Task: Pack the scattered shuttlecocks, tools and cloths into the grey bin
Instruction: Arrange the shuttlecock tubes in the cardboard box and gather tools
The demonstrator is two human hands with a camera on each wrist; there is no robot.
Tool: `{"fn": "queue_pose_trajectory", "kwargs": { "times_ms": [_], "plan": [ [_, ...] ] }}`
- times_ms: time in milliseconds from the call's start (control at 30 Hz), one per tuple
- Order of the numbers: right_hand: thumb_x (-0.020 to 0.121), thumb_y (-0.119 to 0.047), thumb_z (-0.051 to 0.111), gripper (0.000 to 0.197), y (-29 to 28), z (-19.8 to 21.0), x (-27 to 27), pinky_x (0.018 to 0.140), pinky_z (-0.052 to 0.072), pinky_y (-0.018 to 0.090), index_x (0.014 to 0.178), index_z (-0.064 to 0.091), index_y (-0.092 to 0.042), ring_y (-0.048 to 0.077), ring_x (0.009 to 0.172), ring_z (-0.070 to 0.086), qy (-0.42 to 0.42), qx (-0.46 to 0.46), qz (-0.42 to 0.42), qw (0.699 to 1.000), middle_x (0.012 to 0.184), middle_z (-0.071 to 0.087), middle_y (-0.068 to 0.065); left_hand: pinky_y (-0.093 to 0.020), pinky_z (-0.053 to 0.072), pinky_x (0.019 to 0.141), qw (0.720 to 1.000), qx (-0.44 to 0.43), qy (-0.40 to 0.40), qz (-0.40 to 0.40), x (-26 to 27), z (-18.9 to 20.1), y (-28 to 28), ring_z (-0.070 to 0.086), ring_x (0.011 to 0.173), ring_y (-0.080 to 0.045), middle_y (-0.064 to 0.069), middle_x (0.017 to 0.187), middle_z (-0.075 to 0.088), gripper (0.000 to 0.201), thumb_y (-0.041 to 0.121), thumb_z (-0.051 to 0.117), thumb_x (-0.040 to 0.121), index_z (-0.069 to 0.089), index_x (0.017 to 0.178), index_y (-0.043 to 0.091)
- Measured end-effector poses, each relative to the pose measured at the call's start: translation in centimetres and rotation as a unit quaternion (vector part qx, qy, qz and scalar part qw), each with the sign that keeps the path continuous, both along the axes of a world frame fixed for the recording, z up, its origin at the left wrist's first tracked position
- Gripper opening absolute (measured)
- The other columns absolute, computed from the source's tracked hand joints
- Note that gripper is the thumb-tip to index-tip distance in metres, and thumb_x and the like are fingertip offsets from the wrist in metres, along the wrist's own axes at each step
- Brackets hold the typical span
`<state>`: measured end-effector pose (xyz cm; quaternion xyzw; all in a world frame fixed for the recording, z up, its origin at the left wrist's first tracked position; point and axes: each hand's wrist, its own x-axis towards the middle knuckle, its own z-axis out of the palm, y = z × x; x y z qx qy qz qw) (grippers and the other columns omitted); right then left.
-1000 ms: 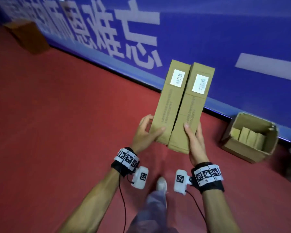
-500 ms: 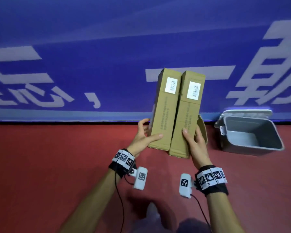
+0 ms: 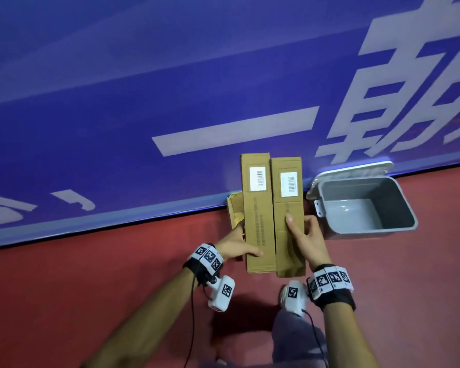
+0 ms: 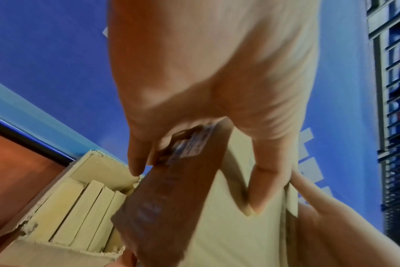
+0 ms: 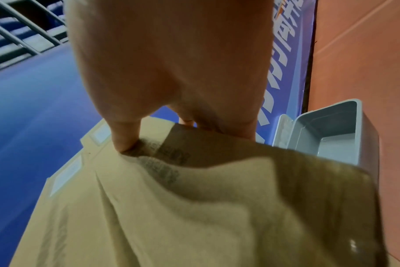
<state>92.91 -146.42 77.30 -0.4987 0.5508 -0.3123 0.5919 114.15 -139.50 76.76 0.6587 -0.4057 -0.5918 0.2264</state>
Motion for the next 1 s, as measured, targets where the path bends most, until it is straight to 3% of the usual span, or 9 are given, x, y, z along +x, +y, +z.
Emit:
{"fn": "queue_pose_trajectory", "kwargs": {
  "times_ms": [133,300,433,533,600,733,800,867,1000],
  "plan": [
    [0.091,-0.045,0.073,0.037,-8.6,-3.1,0.9,0.076,0.047,0.026,0.103,0.058,-0.013,0.007,0.091,0.066,0.027,0.015,0.037,0.999,0.101,0.072,-0.004,-0.037,0.043,0.115,0.999,0.041,-0.022,0.013,0.3,-3.7,-6.9,0.057,0.126,-0.010,0.009,0.133,0.064,0.093,0.026,0.095,0.067,0.046,0.146,0.025],
    [0.088,-0.040,0.079,0.029,-15.8,-9.7,2.7,0.062,0.049,0.019,0.094,0.066,-0.014,0.008,0.072,0.066,0.070,0.069,0.055,0.994,0.091,0.076,-0.001,-0.038,0.046,0.112,0.996,0.089,0.002,0.018,0.6,-10.5,-12.6,0.064,0.120,-0.009,0.008,0.125,0.071,0.072,0.023,0.094,0.066,0.063,0.131,0.025],
    [0.090,-0.034,0.077,0.028,-19.6,-17.0,4.1,0.060,0.051,0.014,0.099,0.068,-0.009,0.013,0.079,0.069,0.112,0.118,0.070,0.984,0.091,0.075,-0.001,-0.037,0.046,0.113,0.992,0.115,-0.026,0.044,1.2,-23.2,-14.7,0.058,0.128,-0.007,0.014,0.137,0.061,0.118,0.069,0.093,0.042,0.049,0.145,0.030],
    [0.092,-0.030,0.075,0.031,-21.8,-22.5,5.5,0.060,0.050,0.009,0.104,0.066,-0.003,0.010,0.080,0.066,0.137,0.144,0.093,0.976,0.091,0.072,-0.001,-0.035,0.048,0.110,0.987,0.118,-0.067,0.085,2.2,-32.9,-15.5,0.057,0.127,-0.010,0.016,0.137,0.055,0.137,0.086,0.083,0.035,0.035,0.151,0.031],
    [0.092,-0.032,0.075,0.034,-22.8,-26.5,6.2,0.059,0.052,0.012,0.106,0.065,-0.002,0.014,0.080,0.068,0.161,0.171,0.096,0.967,0.094,0.074,0.005,-0.034,0.048,0.109,0.985,0.131,-0.089,0.073,2.6,-34.1,-16.9,0.058,0.128,-0.012,0.017,0.137,0.057,0.127,0.092,0.074,0.046,0.032,0.152,0.036],
    [0.091,-0.043,0.074,0.043,-24.5,-34.1,7.9,0.074,0.049,0.028,0.108,0.064,-0.005,0.029,0.093,0.069,0.213,0.200,0.093,0.952,0.099,0.073,0.011,-0.032,0.038,0.116,0.988,0.141,-0.047,0.037,4.3,-35.2,-19.6,0.050,0.132,-0.011,0.016,0.143,0.051,0.096,0.069,0.069,0.081,0.024,0.157,0.031],
    [0.093,-0.046,0.071,0.041,-25.2,-37.3,8.9,0.074,0.046,0.027,0.109,0.058,-0.010,0.028,0.092,0.065,0.236,0.216,0.114,0.940,0.095,0.068,0.006,-0.034,0.040,0.115,0.986,0.154,-0.053,0.021,5.7,-37.6,-20.7,0.053,0.135,-0.019,0.008,0.146,0.055,0.091,0.074,0.060,0.083,0.032,0.155,0.027],
    [0.094,-0.049,0.068,0.042,-25.7,-40.1,10.1,0.078,0.048,0.029,0.118,0.057,-0.016,0.026,0.095,0.063,0.245,0.225,0.123,0.935,0.095,0.065,0.001,-0.033,0.042,0.110,0.980,0.176,-0.094,0.018,7.3,-40.6,-21.5,0.055,0.133,-0.027,-0.007,0.145,0.058,0.074,0.067,0.045,0.098,0.045,0.149,0.013],
    [0.094,-0.057,0.064,0.069,-26.1,-46.3,12.6,0.104,0.042,0.034,0.146,0.052,-0.013,0.033,0.125,0.057,0.283,0.249,0.134,0.916,0.133,0.062,0.012,-0.035,0.044,0.099,0.970,0.194,-0.145,-0.006,10.3,-46.1,-22.8,0.058,0.127,-0.035,-0.025,0.136,0.060,0.071,0.055,0.027,0.108,0.050,0.141,-0.005]
  ]
}}
